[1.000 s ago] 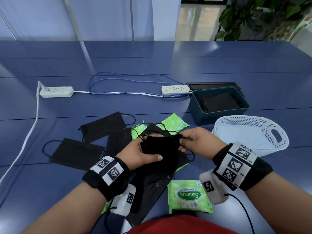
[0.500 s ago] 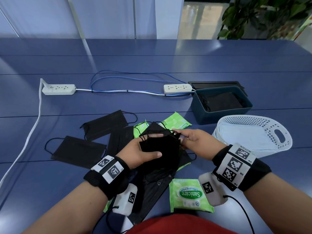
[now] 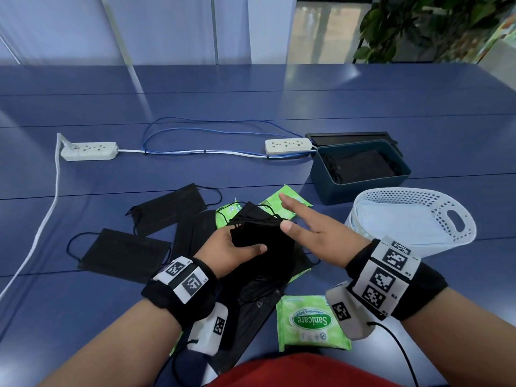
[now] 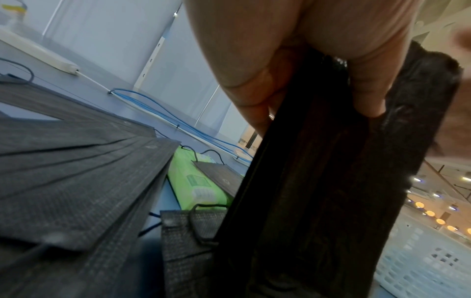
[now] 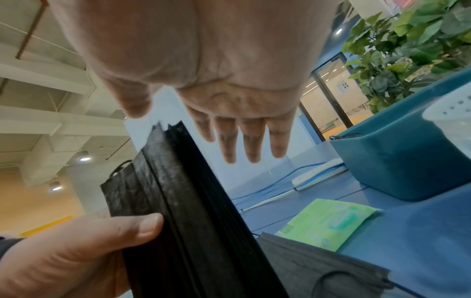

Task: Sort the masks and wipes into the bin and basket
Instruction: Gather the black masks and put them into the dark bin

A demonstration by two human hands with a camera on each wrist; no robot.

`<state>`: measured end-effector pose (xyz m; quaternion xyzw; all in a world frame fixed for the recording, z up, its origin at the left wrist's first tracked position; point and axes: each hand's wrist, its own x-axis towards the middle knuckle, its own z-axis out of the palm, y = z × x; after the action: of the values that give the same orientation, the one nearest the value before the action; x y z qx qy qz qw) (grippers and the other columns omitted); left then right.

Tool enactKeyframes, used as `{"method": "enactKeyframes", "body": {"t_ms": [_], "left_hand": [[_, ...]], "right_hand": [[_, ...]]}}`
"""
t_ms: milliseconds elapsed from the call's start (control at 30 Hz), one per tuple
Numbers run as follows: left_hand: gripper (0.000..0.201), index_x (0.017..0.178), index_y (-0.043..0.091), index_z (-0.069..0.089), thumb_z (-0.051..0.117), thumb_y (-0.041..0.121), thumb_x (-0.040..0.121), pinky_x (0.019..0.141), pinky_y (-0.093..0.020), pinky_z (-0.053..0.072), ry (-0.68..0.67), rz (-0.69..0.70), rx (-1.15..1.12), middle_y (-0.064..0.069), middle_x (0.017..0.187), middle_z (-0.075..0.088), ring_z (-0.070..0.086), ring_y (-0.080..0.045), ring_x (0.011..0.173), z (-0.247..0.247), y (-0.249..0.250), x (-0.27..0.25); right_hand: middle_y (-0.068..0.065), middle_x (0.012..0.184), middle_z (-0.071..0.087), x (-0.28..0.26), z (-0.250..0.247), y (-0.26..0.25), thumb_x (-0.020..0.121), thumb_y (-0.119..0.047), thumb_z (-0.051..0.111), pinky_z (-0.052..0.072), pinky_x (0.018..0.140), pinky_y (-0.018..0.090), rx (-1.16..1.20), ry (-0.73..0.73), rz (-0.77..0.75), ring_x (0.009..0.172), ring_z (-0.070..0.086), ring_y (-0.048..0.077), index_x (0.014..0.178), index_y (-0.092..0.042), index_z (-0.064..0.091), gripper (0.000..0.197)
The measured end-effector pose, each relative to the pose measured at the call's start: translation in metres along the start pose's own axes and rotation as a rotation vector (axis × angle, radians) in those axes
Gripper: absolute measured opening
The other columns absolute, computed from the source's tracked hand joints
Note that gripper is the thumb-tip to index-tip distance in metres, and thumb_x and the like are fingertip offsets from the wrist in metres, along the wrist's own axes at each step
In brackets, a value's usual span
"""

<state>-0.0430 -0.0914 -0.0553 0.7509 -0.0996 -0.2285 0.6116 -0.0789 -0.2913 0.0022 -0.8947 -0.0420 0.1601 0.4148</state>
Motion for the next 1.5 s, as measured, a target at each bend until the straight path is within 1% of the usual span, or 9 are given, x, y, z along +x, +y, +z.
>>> {"method": "enactKeyframes", "body": {"t_ms": [133, 267, 467, 700, 933, 1033, 1233, 1400, 1500], "left_hand": [[0.025, 0.091, 0.032, 0.064, 0.076, 0.016, 0.078, 0.071, -0.008, 0.048, -0.094, -0.059, 0.144, 0.018, 0.08, 0.071, 0.064, 0.009, 0.077, 0.007, -0.005, 0.001], [0.02, 0.101, 0.024, 0.063, 0.069, 0.029, 0.083, 0.077, -0.019, 0.047, -0.181, -0.178, 0.477, 0.01, 0.086, 0.064, 0.061, -0.007, 0.086, 0.011, -0.011, 0.007], [0.01, 0.096, 0.033, 0.059, 0.062, 0.025, 0.091, 0.086, -0.022, 0.051, -0.186, -0.185, 0.254, 0.003, 0.101, 0.07, 0.066, -0.008, 0.091, 0.003, -0.003, 0.012], [0.017, 0.109, 0.018, 0.058, 0.051, 0.015, 0.094, 0.071, -0.043, 0.059, -0.126, -0.251, -0.614, -0.008, 0.109, 0.067, 0.063, -0.029, 0.099, 0.022, 0.046, 0.036], [0.018, 0.108, 0.015, 0.053, 0.049, 0.002, 0.096, 0.034, -0.012, 0.038, -0.087, -0.175, -0.363, 0.002, 0.068, 0.068, 0.063, -0.01, 0.048, 0.066, 0.092, 0.089], [0.012, 0.104, 0.019, 0.048, 0.048, 0.008, 0.098, 0.029, -0.01, 0.03, -0.038, -0.211, -0.327, -0.001, 0.076, 0.064, 0.059, -0.008, 0.04, 0.082, 0.106, 0.122], [0.016, 0.099, 0.022, 0.047, 0.058, 0.012, 0.093, 0.036, -0.011, 0.039, -0.017, -0.241, -0.238, 0.002, 0.076, 0.058, 0.057, -0.002, 0.048, 0.119, 0.119, 0.188], [0.027, 0.103, 0.012, 0.053, 0.061, -0.006, 0.086, 0.044, -0.012, 0.048, -0.035, -0.335, -0.134, -0.002, 0.086, 0.058, 0.055, -0.009, 0.07, 0.143, 0.101, 0.235], [0.018, 0.092, 0.007, 0.056, 0.06, -0.01, 0.085, 0.05, -0.017, 0.054, -0.069, -0.354, -0.007, -0.006, 0.081, 0.057, 0.057, -0.014, 0.071, 0.153, 0.092, 0.247]], "right_hand": [[-0.012, 0.154, 0.023, 0.002, 0.004, -0.01, 0.084, -0.042, 0.065, 0.024, 0.109, 0.017, -0.223, -0.063, -0.086, 0.14, 0.024, 0.003, 0.15, -0.033, 0.006, 0.089], [-0.005, 0.117, 0.062, 0.007, 0.003, -0.007, 0.09, -0.027, 0.057, 0.043, 0.086, 0.026, -0.481, -0.03, -0.042, 0.113, 0.056, 0.017, 0.129, -0.027, 0.05, 0.039], [-0.009, 0.073, 0.059, 0.0, -0.031, 0.003, 0.091, -0.019, 0.058, 0.045, 0.065, 0.021, -0.121, 0.26, -0.003, 0.067, 0.056, 0.005, 0.091, -0.024, 0.059, 0.005], [0.013, 0.1, 0.064, 0.001, -0.084, 0.025, 0.093, -0.001, 0.05, 0.059, 0.06, 0.027, 0.852, 0.488, 0.131, 0.084, 0.063, 0.022, 0.099, -0.009, 0.058, 0.013], [0.008, 0.088, 0.059, 0.015, -0.136, 0.066, 0.094, 0.0, 0.048, 0.055, 0.05, 0.02, 0.749, 0.632, 0.214, 0.071, 0.063, 0.017, 0.088, -0.011, 0.05, 0.013], [0.009, 0.086, 0.058, 0.02, -0.17, 0.088, 0.094, 0.002, 0.047, 0.055, 0.049, 0.017, 0.627, 0.636, 0.251, 0.047, 0.064, 0.01, 0.1, -0.007, 0.05, 0.011], [0.011, 0.083, 0.053, 0.035, -0.223, 0.134, 0.093, 0.001, 0.05, 0.053, 0.05, 0.012, 0.275, 0.635, 0.306, 0.042, 0.061, 0.002, 0.08, -0.014, 0.061, 0.022], [0.013, 0.094, 0.055, 0.055, -0.234, 0.163, 0.092, 0.005, 0.047, 0.046, 0.047, 0.005, 0.196, 0.478, 0.463, 0.06, 0.058, 0.013, 0.103, -0.006, 0.065, 0.023], [0.01, 0.102, 0.061, 0.06, -0.239, 0.173, 0.092, -0.003, 0.053, 0.049, 0.068, 0.015, 0.013, 0.338, 0.57, 0.074, 0.061, 0.016, 0.116, -0.008, 0.064, 0.028]]}}
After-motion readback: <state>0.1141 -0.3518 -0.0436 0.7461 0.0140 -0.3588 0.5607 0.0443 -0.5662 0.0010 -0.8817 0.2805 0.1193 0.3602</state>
